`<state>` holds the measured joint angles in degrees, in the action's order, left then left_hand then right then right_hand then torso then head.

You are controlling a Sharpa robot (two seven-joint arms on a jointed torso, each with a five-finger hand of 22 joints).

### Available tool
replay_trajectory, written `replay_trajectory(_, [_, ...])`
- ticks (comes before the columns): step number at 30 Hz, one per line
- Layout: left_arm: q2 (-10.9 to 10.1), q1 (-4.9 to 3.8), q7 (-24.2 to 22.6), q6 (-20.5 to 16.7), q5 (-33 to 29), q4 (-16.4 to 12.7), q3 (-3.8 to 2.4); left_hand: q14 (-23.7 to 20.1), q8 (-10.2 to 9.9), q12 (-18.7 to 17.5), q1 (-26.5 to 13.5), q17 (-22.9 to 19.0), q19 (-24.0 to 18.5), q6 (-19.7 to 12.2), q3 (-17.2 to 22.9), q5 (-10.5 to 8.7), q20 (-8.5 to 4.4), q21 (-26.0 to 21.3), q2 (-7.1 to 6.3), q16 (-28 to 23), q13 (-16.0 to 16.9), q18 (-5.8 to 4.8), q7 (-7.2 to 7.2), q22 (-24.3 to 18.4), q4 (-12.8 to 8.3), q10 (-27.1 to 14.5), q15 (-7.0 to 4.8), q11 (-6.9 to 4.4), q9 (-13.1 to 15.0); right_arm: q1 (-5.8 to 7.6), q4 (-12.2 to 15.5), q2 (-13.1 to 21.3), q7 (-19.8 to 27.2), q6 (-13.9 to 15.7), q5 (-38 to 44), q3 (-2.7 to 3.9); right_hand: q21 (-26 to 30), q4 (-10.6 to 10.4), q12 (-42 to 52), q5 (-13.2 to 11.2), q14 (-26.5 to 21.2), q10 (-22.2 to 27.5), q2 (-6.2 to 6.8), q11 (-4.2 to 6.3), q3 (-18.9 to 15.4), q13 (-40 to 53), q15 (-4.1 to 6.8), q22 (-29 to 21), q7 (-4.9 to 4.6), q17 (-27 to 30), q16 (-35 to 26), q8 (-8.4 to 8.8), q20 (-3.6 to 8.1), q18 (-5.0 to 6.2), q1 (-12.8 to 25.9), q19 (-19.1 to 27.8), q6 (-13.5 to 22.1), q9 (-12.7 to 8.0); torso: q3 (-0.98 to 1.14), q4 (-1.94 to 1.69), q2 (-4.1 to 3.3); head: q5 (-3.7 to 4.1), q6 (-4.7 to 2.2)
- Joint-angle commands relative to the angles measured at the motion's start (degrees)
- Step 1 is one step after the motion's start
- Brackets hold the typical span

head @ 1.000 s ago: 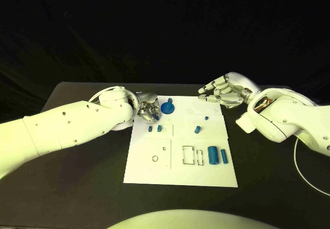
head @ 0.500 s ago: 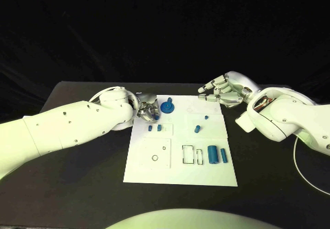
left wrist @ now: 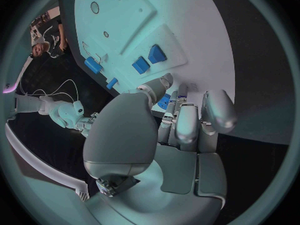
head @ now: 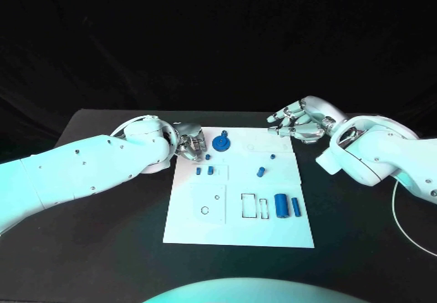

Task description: Assemble the parts on the task board

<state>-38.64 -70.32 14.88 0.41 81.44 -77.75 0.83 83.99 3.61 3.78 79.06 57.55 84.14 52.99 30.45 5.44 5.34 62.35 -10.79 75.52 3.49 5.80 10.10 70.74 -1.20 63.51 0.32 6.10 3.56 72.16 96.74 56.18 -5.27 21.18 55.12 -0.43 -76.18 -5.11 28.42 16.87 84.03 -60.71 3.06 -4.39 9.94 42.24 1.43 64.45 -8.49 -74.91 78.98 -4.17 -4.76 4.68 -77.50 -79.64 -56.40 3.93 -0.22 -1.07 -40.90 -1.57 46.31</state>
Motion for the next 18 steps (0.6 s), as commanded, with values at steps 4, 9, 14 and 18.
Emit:
replay_trajectory(4, [-2.04,0.0,-2.63,-8.49,-4.13,-1.2,-0.08,0.33,0.26,-0.14,0.35,-0.12,0.58,0.37,0.59,-0.02,0.44,0.11,0.19,0.04,0.19,-0.45,-0.35,0.17,-0.54,-0.49,0.17,-0.13,0.25,-0.03,-2.6,-0.15,-5.3,-7.79,16.91,0.0,0.59,1.5,-11.59,-2.18,2.9,0.73,1.32,0.15,4.6,-12.86,-0.95,-0.67,-0.12,-0.52,-1.16,0.02,-0.18,0.67,-2.45,0.21,-2.06,0.14,-0.04,0.01,0.06,0.01,-0.47])
replay_trajectory(9, [-4.2,-0.03,-8.41,-15.34,-15.96,-2.31,-0.12,0.03,1.83,0.9,0.88,-0.66,-0.51,3.78,2.18,-0.01,0.4,-3.92,0.88,-0.19,0.49,0.34,-0.3,-2.45,-0.98,1.78,0.0,-0.27,0.77,-0.21,-4.0,-1.26,-7.24,-11.05,29.99,-0.17,0.78,2.87,-16.56,-5.53,2.88,-1.65,3.01,0.64,8.46,-20.53,-0.64,-0.8,0.75,0.34,-1.9,-0.19,-0.24,0.62,-3.21,0.03,-4.65,0.25,0.03,0.09,-0.01,0.65,-0.9])
replay_trajectory(14, [-6.98,0.03,-23.94,-19.61,-49.56,-4.69,0.14,-6.67,2.9,2.18,-0.59,-15.78,-7.14,6.15,2.87,-0.19,0.71,-21.22,2.33,-9.12,0.55,3.13,0.23,-13.54,0.31,3.25,0.27,-0.12,0.71,-1.13,-5.27,-3.34,-9.26,-12.67,41.17,-0.83,1.15,2.98,-19.43,-8.42,2.89,-2.78,4.24,1.0,11.64,-25.93,0.1,-1.23,1.71,0.92,-2.38,0.03,0.18,0.66,-2.45,0.02,-6.18,0.22,-0.07,-0.06,-0.11,2.02,-1.42])
replay_trajectory(18, [-8.86,0.2,-31.65,-18.91,-68.37,-6.63,0.41,-8.19,3.13,3.6,-2.64,-17.89,-8.89,6.55,0.36,-0.3,0.82,-24.92,2.12,-10.38,0.9,3.71,-0.17,-15.86,1.67,4.36,0.15,-0.51,0.6,-1.99,-6.29,-4.75,-10.08,-13.36,45.57,-1.1,1.66,2.94,-20.57,-9.24,2.85,-2.55,4.94,1.09,12.8,-28.14,0.56,-1.94,1.93,1.49,-2.88,0.2,0.67,0.79,-1.98,0.22,-6.53,0.18,-0.05,-0.12,-0.09,2.8,-1.43])
